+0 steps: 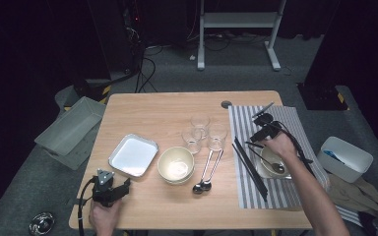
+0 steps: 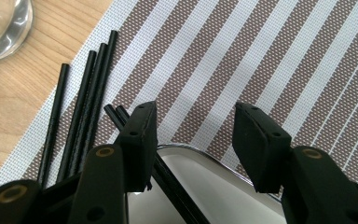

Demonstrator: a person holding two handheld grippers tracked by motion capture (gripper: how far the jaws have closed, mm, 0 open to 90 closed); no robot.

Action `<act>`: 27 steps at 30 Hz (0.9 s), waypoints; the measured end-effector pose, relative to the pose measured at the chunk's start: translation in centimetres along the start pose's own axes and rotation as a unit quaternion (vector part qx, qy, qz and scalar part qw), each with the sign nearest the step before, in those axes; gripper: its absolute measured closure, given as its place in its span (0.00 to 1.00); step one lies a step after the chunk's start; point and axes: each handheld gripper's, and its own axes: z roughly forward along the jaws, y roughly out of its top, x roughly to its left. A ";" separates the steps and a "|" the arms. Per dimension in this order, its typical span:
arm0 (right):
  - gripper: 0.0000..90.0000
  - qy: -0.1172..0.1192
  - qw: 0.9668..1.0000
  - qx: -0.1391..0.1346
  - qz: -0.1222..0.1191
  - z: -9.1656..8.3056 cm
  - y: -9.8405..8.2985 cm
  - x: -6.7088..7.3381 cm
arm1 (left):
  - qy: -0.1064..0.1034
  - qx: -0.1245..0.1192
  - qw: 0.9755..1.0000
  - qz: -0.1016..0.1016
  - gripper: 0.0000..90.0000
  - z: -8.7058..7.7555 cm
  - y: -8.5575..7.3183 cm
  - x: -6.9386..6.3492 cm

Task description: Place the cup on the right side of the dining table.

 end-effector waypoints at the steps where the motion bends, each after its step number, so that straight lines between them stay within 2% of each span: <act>1: 0.55 0.001 1.000 -0.002 -0.001 0.0 0.0 0.0 | 0.000 0.000 1.000 0.000 0.32 0.0 0.0 0.0; 4: 0.54 -0.002 1.000 -0.009 0.004 -0.4 -0.3 0.0 | 0.000 0.000 1.000 0.000 0.32 0.0 0.0 0.0; 8: 0.54 -0.007 0.999 -0.033 0.022 -1.5 -1.0 -0.7 | 0.000 0.000 1.000 0.000 0.32 0.0 0.0 0.0; 13: 0.55 -0.023 0.996 -0.067 0.050 -3.6 -2.8 -1.8 | 0.000 0.001 1.000 0.001 0.32 0.0 0.0 0.0; 14: 0.55 -0.023 0.996 -0.067 0.050 -3.6 -2.8 -1.8 | 0.000 0.001 1.000 0.001 0.32 0.0 0.0 0.0; 16: 0.56 -0.034 0.993 -0.087 0.073 -5.0 -4.3 -2.6 | 0.000 0.001 1.000 0.001 0.32 0.0 0.0 0.0; 20: 0.57 -0.057 0.988 -0.107 0.097 -6.6 -6.5 -3.3 | 0.000 0.001 1.000 0.001 0.32 0.0 0.0 0.0; 27: 0.58 -0.087 0.980 -0.094 0.151 -8.1 -10.6 -4.8 | 0.000 0.001 1.000 0.001 0.32 0.0 0.0 0.0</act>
